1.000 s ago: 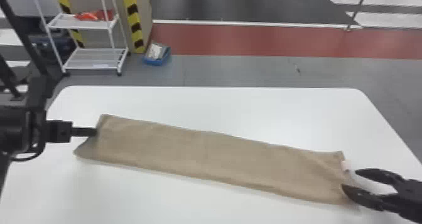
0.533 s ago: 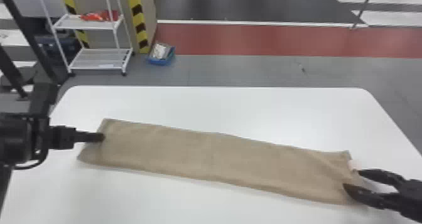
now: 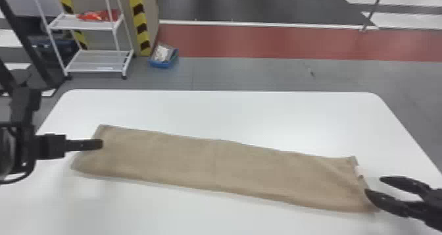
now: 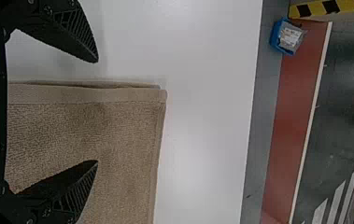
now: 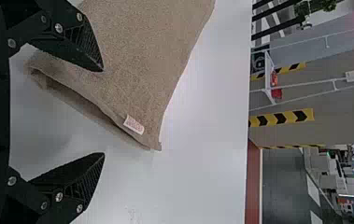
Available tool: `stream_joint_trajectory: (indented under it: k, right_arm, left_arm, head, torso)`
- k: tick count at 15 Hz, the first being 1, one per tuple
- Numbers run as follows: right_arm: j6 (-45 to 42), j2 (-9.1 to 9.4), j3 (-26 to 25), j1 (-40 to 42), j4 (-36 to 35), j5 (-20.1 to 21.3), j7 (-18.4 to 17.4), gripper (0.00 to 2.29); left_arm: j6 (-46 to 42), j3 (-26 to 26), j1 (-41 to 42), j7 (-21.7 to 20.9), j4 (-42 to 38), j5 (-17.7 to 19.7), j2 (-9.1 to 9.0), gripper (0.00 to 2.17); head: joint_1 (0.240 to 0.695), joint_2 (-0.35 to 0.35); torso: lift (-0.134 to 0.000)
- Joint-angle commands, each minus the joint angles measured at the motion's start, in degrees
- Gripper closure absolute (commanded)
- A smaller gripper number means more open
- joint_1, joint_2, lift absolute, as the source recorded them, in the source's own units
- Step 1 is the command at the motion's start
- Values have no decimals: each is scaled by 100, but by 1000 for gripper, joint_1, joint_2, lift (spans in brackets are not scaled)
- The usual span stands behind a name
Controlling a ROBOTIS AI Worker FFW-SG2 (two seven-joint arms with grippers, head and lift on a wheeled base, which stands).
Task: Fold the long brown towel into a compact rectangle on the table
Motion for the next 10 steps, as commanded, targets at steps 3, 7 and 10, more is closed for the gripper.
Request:
stream_joint_trajectory:
  k: [3, 7, 10]
  right_arm:
    - [1, -39, -282, 73, -83, -158, 59, 286]
    - [-17, -82, -475, 169, -127, -290, 77, 286]
    - [-17, -135, -580, 213, -154, -360, 77, 286]
  left_arm:
    - [103, 14, -26, 9, 51, 31, 5, 188]
    - [402, -21, -175, -71, 271, 40, 13, 316]
    - [719, -39, -246, -273, 359, 92, 57, 653]
  head:
    - [695, -63]
    - [695, -83]
    - [695, -102]
  torso:
    - [-124]
    - [-124]
    - [-124]
